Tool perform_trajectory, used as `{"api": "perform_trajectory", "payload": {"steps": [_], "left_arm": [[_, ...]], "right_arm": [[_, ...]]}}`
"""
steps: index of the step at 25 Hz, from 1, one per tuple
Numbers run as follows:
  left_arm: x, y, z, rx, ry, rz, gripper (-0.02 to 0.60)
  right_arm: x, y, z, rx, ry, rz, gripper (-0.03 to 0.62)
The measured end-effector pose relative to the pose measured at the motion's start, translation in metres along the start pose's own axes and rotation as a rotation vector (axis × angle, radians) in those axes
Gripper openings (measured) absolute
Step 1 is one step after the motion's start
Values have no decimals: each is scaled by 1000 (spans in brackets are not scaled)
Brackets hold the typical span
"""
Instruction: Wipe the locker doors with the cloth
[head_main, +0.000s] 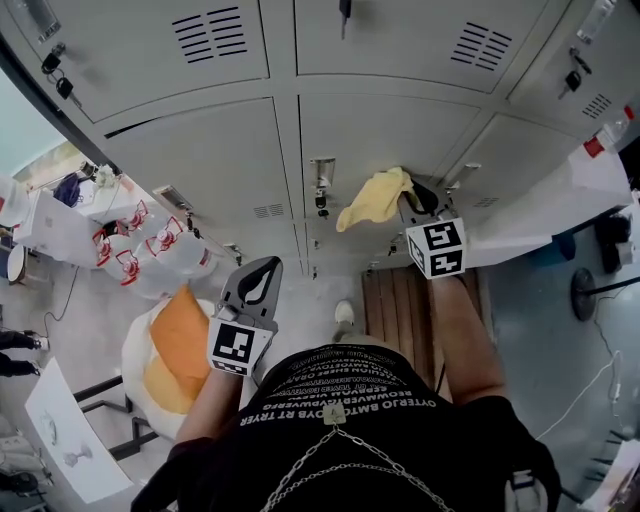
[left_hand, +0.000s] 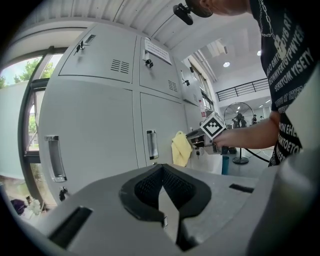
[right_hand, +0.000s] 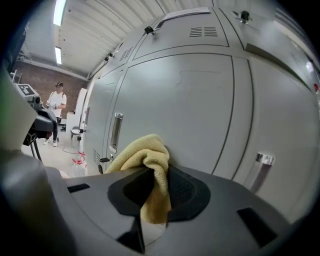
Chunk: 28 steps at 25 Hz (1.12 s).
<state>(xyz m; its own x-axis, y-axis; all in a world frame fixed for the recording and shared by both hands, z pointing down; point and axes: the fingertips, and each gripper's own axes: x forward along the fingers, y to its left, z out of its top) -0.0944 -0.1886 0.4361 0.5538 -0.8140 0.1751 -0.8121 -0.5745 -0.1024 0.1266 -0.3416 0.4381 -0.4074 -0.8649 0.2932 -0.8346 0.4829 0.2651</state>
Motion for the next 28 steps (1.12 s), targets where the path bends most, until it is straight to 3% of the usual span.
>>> {"api": "perform_trajectory", "payload": {"steps": [8,11,16,19,22,28], "left_arm": [[3,-5,-1,0,5,-10,5],[2,-6,-4,-4,12,-6,6],[0,-10,-5,-3,15,-2,5],[-5,-10,-5,-5,22,12,5],[-11,-7,-8,-8,36,29,5],[-10,-3,-15,-18,50,36,5]], "right_arm": [[-23,-42,-23,-13,51,-113,66],[-18,-1,-20,-44,26,-11,64],[12,104,-24,-107,29,219,64],[33,138,-34,-159,67,285,64],[50,129,-45,-173,113,249,64],[43,60,-70,-113,157,116,69]]}}
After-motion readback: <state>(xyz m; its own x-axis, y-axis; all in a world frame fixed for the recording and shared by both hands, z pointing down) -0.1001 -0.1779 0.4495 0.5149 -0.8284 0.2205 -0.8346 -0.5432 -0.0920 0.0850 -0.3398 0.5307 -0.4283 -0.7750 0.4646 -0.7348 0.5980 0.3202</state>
